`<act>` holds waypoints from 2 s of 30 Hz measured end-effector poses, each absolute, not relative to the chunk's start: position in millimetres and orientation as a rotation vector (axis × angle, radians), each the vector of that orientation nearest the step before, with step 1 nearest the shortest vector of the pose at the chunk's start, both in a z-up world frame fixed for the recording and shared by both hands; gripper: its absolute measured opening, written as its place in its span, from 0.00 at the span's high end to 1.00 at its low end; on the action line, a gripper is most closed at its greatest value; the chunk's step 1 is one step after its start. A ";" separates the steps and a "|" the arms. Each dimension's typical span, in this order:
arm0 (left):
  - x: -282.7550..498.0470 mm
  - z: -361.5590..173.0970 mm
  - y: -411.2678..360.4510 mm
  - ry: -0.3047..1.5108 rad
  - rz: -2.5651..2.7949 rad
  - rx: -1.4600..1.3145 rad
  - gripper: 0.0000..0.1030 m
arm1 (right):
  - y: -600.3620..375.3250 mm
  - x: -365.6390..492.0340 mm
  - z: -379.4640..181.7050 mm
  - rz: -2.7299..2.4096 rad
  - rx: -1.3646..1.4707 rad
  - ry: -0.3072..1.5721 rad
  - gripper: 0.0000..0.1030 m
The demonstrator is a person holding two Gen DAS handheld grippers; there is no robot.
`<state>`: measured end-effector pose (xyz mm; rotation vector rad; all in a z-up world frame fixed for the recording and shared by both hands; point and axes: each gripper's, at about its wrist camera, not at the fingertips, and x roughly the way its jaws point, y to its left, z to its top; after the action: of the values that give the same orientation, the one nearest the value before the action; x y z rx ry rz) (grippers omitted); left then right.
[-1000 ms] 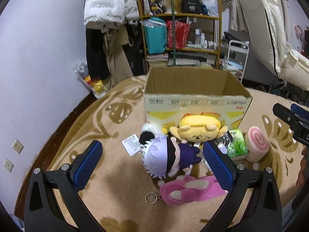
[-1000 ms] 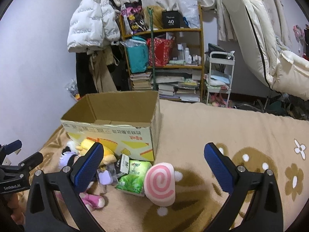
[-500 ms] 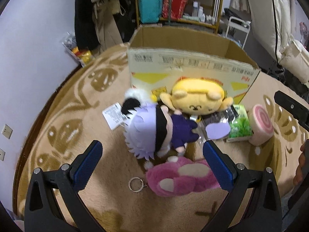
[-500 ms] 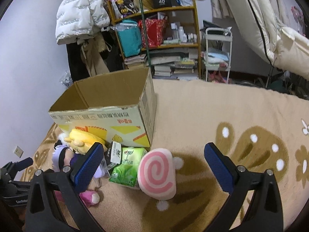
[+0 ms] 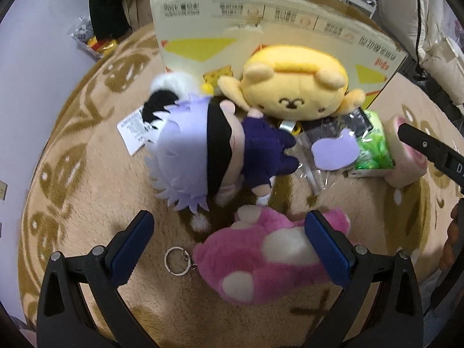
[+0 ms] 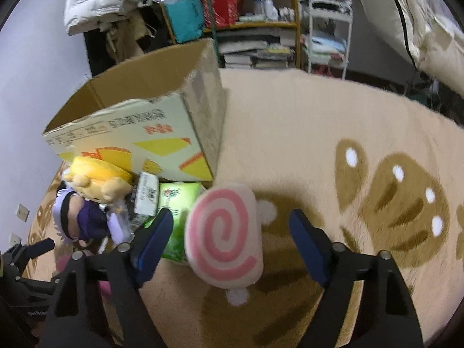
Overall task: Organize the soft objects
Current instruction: 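Lower the left tool onto the pink plush while the right tool reaches the swirl cushion, then close the left tool on the pink plush while the right tool grips the swirl cushion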
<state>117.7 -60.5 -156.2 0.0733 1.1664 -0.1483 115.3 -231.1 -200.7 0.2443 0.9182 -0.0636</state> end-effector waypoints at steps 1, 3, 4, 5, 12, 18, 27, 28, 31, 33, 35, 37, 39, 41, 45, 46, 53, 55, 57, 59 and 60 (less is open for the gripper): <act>118.5 -158.2 -60.7 1.173 -0.151 0.070 0.01 | -234.6 116.3 -202.6 -0.067 0.255 0.924 0.21; 117.9 -161.1 -63.4 1.189 -0.162 0.067 0.01 | -238.2 118.2 -205.1 -0.071 0.269 0.937 0.21; 117.8 -162.9 -64.3 1.198 -0.168 0.065 0.01 | -238.2 118.9 -205.8 -0.071 0.272 0.941 0.21; 117.4 -163.3 -65.1 1.204 -0.176 0.062 0.01 | -238.9 119.9 -207.5 -0.068 0.277 0.949 0.21; 114.6 -165.5 -65.3 1.231 -0.214 0.002 0.15 | -237.5 123.8 -211.5 -0.046 0.290 0.966 0.24; 114.4 -163.8 -68.0 1.234 -0.255 -0.021 0.32 | -238.7 125.2 -214.2 -0.007 0.325 0.975 0.39; 107.9 -158.6 -69.8 1.227 -0.259 -0.025 0.38 | -232.9 122.2 -215.8 0.007 0.326 0.984 0.52; 108.8 -158.8 -69.1 1.234 -0.259 -0.032 0.37 | -231.8 120.4 -215.4 0.007 0.324 0.983 0.52; 112.9 -163.6 -63.6 1.271 -0.259 -0.060 0.32 | -228.8 118.8 -214.8 0.006 0.309 0.985 0.52; 114.5 -165.3 -63.1 1.281 -0.264 -0.067 0.31 | -227.7 117.9 -213.8 0.008 0.304 0.984 0.52; 114.9 -166.6 -64.8 1.285 -0.272 -0.064 0.30 | -229.1 117.6 -213.5 0.010 0.306 0.984 0.52; 115.7 -171.1 -65.7 1.315 -0.305 -0.089 0.30 | -227.7 117.5 -213.4 0.008 0.309 0.985 0.52; 114.4 -174.4 -66.4 1.337 -0.324 -0.105 0.32 | -226.2 116.3 -212.3 0.009 0.313 0.985 0.52; 112.5 -169.7 -69.1 1.316 -0.339 -0.086 0.43 | -225.6 116.3 -210.7 0.014 0.312 0.983 0.55; 105.5 -159.9 -70.3 1.290 -0.348 -0.078 0.49 | -226.0 114.4 -207.9 0.025 0.310 0.977 0.63; 104.4 -155.8 -69.3 1.275 -0.344 -0.079 0.50 | -226.0 114.0 -207.0 0.028 0.311 0.975 0.64; 91.5 -122.3 -52.8 1.103 -0.255 -0.053 0.59 | -216.0 101.3 -183.1 0.063 0.268 0.884 0.65; 87.4 -110.7 -48.7 1.037 -0.233 -0.048 0.59 | -214.6 95.7 -176.2 0.074 0.263 0.860 0.65; 83.7 -103.3 -47.5 0.997 -0.229 -0.036 0.60 | -212.5 90.5 -168.5 0.086 0.260 0.833 0.65; 81.3 -98.6 -49.1 0.981 -0.230 -0.020 0.62 | -210.9 87.8 -163.2 0.094 0.257 0.813 0.65; 76.7 -96.0 -49.3 0.966 -0.216 -0.004 0.62 | -210.2 86.2 -160.8 0.097 0.255 0.803 0.65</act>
<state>76.7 -49.3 -96.0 -0.0045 0.9658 -0.2161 86.2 -210.2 -160.8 0.2550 0.8029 0.0968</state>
